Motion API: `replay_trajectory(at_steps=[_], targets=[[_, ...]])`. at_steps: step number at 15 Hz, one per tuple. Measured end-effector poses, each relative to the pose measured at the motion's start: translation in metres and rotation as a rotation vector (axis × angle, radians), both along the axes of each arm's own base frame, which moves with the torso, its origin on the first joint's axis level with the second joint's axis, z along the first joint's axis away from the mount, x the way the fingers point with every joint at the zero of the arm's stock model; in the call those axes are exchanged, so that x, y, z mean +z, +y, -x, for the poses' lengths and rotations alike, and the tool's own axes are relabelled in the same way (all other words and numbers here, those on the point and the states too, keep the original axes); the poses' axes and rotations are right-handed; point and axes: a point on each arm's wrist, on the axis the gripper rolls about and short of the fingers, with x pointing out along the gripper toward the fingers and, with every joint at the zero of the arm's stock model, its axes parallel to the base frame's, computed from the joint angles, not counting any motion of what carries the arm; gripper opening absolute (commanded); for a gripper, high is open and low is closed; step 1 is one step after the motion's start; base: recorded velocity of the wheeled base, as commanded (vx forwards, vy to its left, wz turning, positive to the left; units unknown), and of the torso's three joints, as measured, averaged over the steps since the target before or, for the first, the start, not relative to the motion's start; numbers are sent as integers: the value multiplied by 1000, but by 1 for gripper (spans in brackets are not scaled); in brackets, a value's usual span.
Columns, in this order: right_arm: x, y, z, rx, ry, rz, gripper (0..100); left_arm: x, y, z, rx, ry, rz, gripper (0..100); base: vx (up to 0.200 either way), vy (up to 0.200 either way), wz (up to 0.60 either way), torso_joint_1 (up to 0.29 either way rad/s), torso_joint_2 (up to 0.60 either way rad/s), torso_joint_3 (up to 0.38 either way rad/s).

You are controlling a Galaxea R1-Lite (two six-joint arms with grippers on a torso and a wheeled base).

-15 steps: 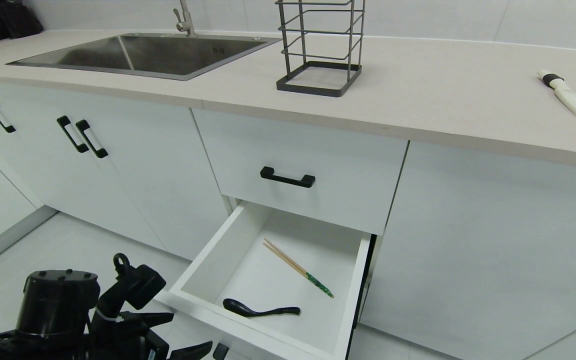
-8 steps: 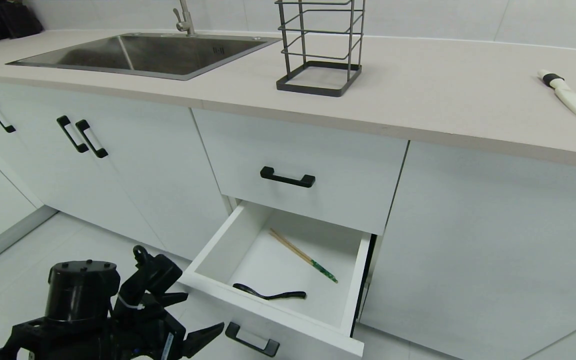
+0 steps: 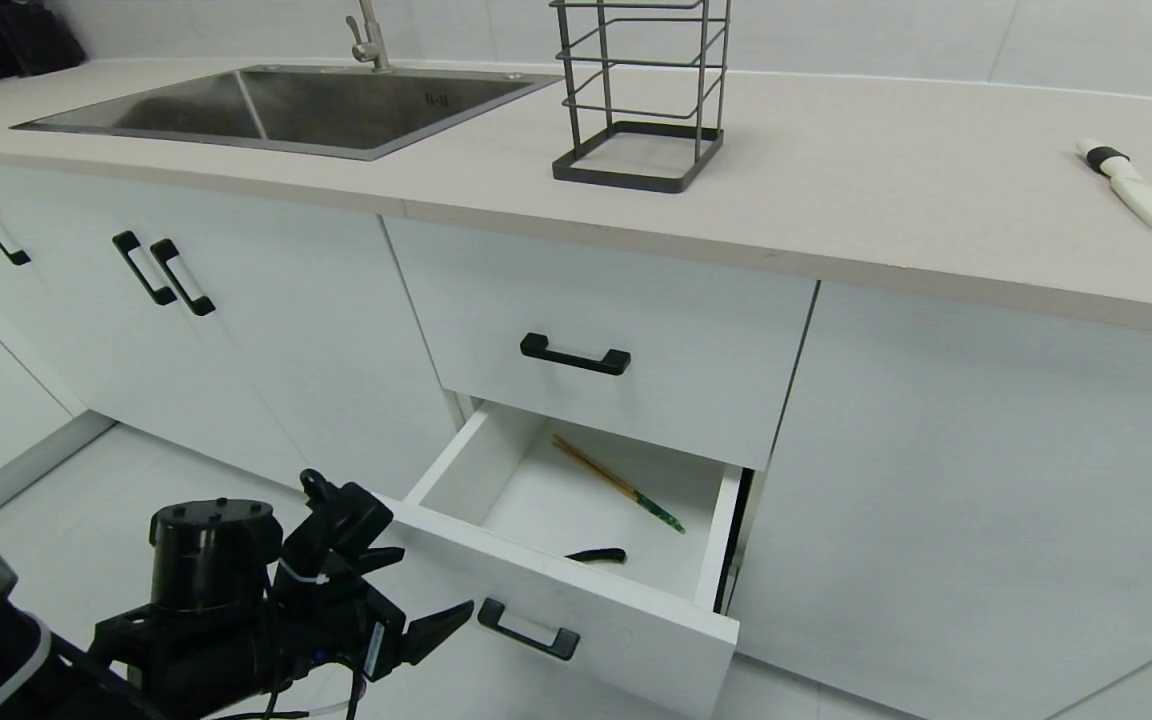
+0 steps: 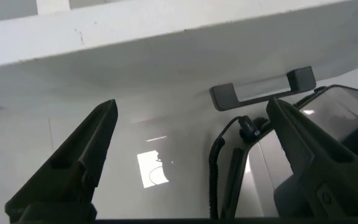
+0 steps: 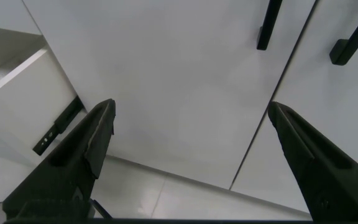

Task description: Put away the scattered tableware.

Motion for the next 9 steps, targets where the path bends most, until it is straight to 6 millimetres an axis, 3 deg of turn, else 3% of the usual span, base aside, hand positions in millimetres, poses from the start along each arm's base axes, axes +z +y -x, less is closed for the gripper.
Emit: replay_trajectory(at_steps=[9], targets=[[0,0,0,0,0,0,100,1,-6,-30,1,-54,15,100,0,0,0,0,0,0]])
